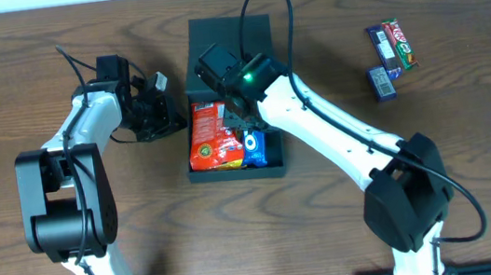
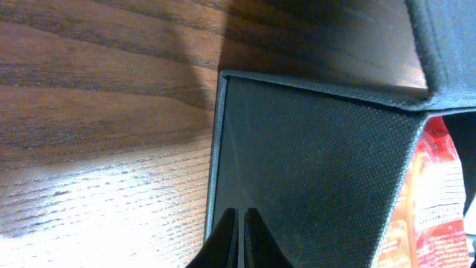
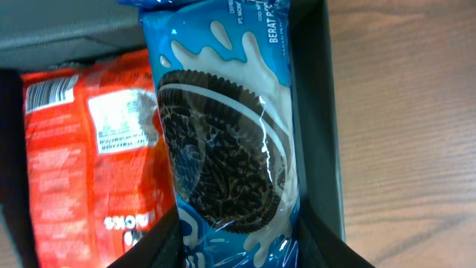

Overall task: Pack container
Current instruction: 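Lower the Oreo pack upright into the box's right side and release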

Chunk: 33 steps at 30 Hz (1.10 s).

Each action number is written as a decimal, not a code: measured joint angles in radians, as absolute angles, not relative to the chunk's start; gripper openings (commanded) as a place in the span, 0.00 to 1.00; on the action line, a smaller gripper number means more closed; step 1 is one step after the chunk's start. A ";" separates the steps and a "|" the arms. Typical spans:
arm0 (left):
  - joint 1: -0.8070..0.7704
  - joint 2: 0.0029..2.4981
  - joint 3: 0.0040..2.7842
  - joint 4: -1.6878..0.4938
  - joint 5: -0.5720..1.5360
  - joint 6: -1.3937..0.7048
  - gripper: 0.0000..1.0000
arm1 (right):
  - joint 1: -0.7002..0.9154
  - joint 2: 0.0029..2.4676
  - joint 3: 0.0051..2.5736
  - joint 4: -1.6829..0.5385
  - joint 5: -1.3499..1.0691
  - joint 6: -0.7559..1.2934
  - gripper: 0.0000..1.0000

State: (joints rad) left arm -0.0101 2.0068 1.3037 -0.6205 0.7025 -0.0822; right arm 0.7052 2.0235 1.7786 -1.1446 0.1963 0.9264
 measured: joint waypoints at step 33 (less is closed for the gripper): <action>-0.009 2.007 1.304 -0.620 0.702 -0.082 0.06 | 0.693 2.139 1.776 -1.105 0.108 0.842 0.02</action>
